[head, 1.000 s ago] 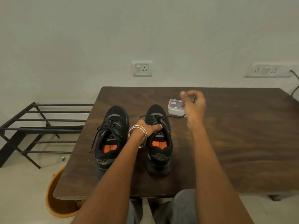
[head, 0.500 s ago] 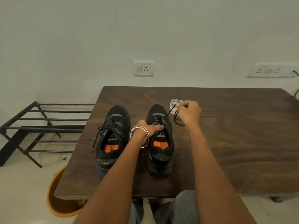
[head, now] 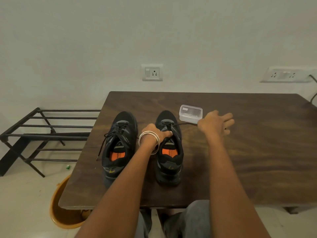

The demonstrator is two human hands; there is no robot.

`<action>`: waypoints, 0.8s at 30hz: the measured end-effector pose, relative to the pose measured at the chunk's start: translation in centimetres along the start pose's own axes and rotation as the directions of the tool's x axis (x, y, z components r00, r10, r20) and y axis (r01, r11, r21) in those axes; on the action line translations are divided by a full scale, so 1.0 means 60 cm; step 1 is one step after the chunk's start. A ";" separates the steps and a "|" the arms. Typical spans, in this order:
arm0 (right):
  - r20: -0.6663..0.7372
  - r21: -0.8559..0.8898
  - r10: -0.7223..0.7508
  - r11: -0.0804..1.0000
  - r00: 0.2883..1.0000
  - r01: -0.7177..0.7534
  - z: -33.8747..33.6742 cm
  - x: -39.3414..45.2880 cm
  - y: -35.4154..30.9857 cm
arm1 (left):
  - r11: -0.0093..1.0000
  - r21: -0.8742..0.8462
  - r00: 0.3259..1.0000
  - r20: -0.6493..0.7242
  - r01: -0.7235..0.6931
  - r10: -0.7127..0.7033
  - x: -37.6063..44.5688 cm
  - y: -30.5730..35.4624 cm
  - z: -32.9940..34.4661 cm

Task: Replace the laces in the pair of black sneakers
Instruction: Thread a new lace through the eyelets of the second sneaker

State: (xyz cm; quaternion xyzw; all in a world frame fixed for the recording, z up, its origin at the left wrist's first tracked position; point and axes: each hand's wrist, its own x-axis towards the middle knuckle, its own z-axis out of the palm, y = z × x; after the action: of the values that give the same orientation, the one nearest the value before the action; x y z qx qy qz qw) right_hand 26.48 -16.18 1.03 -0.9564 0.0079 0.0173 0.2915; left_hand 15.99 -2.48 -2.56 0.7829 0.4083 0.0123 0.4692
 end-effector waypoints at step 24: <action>0.187 0.231 -0.477 0.871 0.859 0.433 0.105 -0.027 -0.033 | 0.912 0.345 0.969 -0.023 -0.224 0.247 0.001 -0.005 -0.002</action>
State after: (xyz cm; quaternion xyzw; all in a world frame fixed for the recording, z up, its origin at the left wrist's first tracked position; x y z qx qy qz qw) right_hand 24.73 -11.03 -3.03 -0.8913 -0.2526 0.0614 0.3714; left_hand 15.81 -2.29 -2.78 0.8946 0.3222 0.0240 0.3086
